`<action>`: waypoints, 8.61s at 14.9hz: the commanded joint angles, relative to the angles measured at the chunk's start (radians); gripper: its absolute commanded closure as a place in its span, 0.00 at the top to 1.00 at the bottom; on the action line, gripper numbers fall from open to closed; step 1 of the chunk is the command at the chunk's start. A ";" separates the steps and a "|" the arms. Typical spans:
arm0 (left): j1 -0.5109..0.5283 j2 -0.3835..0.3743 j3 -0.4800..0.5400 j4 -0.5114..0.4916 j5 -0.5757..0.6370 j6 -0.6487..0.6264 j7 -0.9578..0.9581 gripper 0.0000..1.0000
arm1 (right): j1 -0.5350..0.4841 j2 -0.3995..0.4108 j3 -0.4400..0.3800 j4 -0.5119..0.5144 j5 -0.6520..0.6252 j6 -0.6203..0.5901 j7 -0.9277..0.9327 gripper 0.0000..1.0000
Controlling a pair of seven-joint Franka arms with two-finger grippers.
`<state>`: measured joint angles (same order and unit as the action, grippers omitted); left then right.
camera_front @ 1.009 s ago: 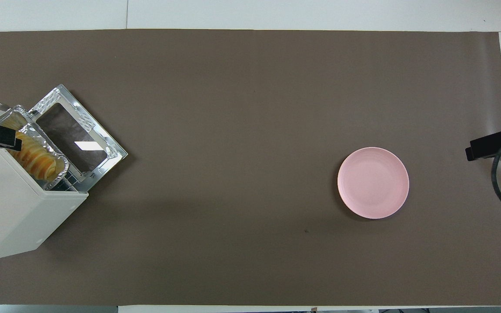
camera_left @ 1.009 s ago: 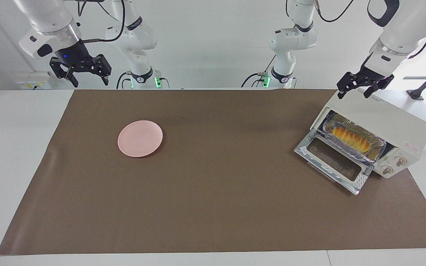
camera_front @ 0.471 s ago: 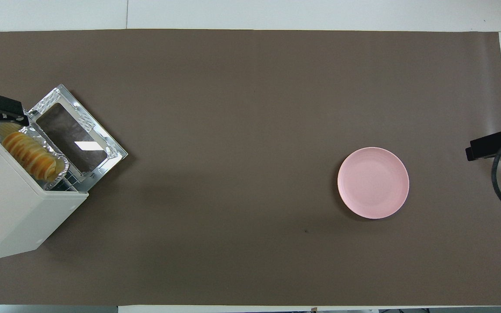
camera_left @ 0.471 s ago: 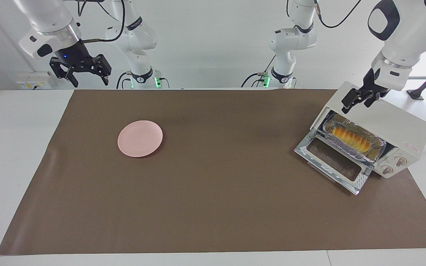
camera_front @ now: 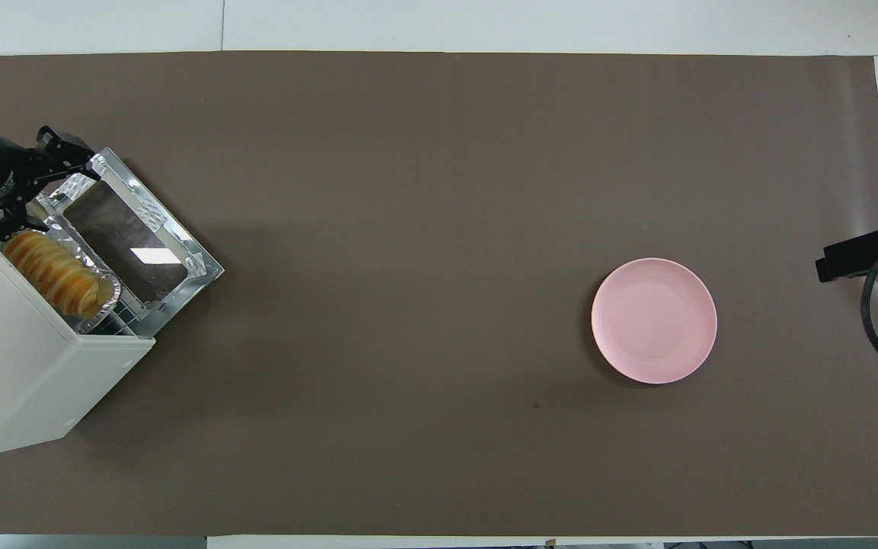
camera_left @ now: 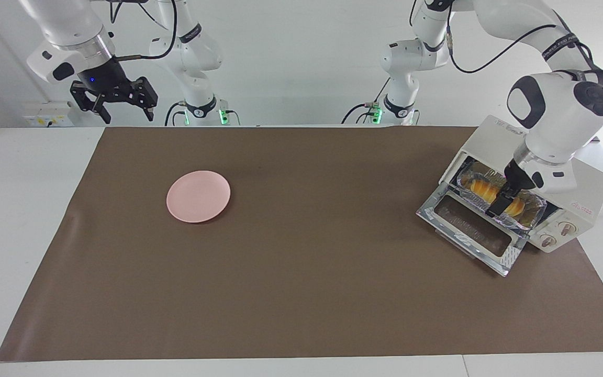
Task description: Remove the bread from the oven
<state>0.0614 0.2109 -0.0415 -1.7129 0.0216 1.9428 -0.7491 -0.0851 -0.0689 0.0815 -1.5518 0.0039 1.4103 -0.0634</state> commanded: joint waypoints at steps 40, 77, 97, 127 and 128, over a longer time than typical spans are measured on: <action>-0.630 0.277 -0.009 0.073 0.067 0.179 0.097 0.00 | -0.010 -0.026 0.015 -0.025 0.018 -0.056 0.007 1.00; -0.069 -0.249 -0.012 0.102 -0.022 -0.524 0.599 1.00 | 0.680 0.925 0.014 0.440 -0.185 0.648 0.800 1.00; -0.054 -0.275 -0.008 0.069 -0.023 -0.518 0.626 1.00 | 0.558 0.842 0.024 0.460 -0.113 0.501 0.696 0.00; -0.054 -0.275 -0.008 0.067 -0.023 -0.519 0.626 1.00 | 0.151 0.627 -0.016 0.090 -0.099 0.660 0.060 1.00; -0.054 -0.277 -0.008 0.067 -0.023 -0.519 0.626 1.00 | 0.153 0.636 -0.016 0.082 -0.107 0.676 0.062 1.00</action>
<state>0.0055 -0.0374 -0.0539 -1.6175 0.0107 1.4276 -0.1313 0.0728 0.5551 0.0664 -1.4399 -0.0938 2.0326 -0.0143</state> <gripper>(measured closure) 0.000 0.000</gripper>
